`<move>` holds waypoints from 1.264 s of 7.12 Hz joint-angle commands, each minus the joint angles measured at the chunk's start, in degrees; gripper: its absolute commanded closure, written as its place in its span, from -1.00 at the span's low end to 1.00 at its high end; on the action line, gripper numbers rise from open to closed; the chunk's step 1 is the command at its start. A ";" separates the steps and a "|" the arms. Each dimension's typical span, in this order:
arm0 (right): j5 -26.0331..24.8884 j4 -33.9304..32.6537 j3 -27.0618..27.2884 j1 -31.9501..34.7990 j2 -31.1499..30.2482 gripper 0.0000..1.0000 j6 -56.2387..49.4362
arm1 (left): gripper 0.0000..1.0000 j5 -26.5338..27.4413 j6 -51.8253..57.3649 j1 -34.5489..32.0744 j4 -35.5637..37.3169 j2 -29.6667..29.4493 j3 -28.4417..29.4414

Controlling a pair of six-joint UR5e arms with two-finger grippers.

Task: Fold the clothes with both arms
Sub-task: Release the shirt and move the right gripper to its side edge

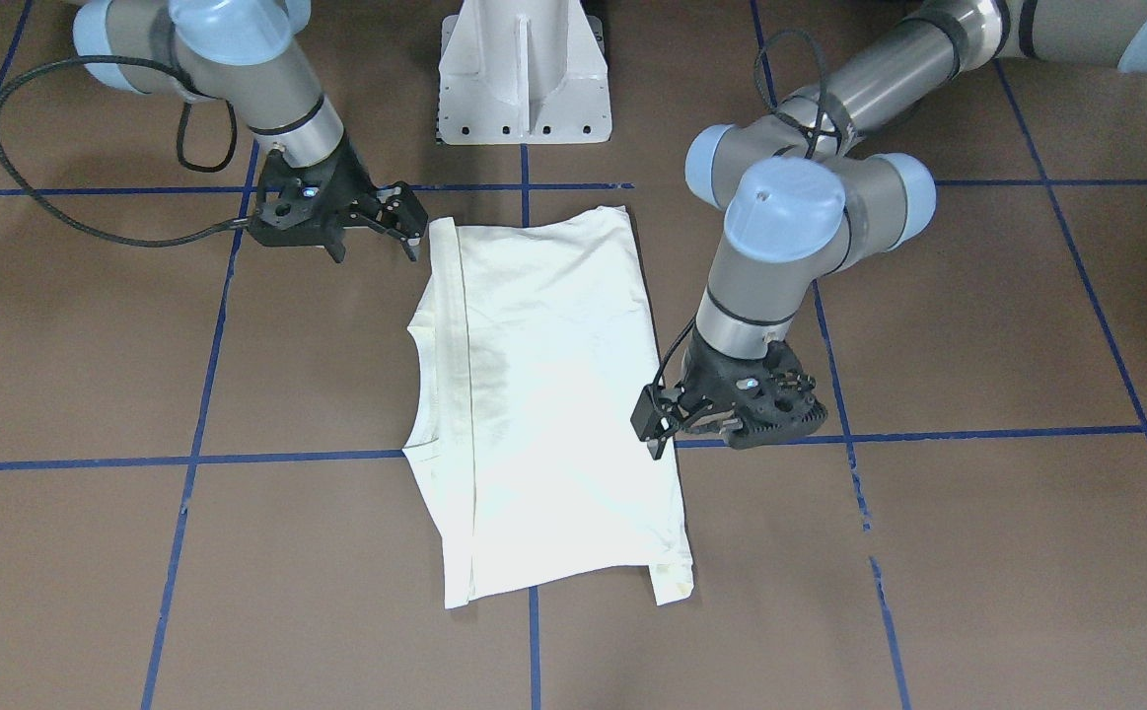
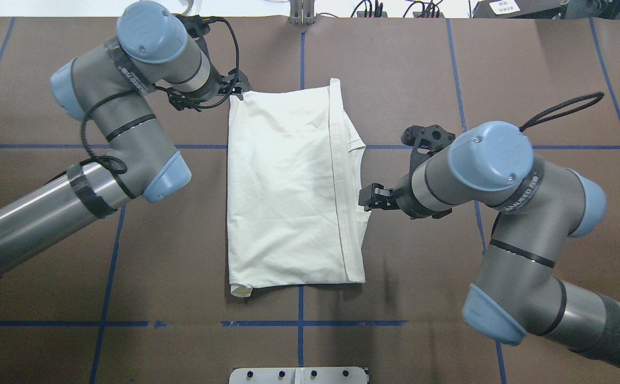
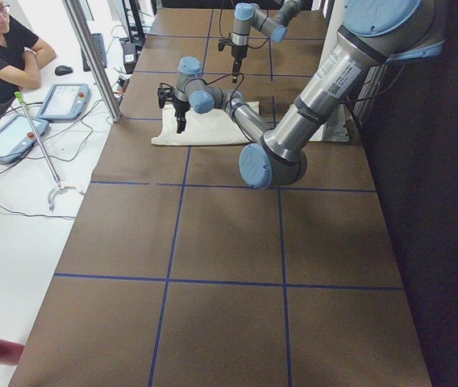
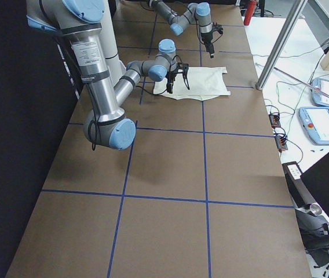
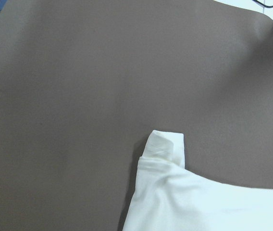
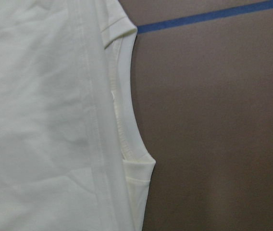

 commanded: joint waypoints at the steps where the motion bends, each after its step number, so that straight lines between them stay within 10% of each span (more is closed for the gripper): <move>1: -2.49 -10.73 -2.93 -6.42 6.50 -1.00 -2.12 | -1.00 -3.15 1.17 -0.07 5.38 4.81 -12.58; 5: -4.51 -11.10 -14.70 -9.78 11.69 -1.00 -4.05 | -1.00 -3.25 1.17 0.19 5.40 5.86 -12.61; 9: -3.99 -16.90 -14.82 -8.82 12.76 -1.00 -9.50 | -1.00 -3.16 1.08 0.46 4.44 5.95 -11.64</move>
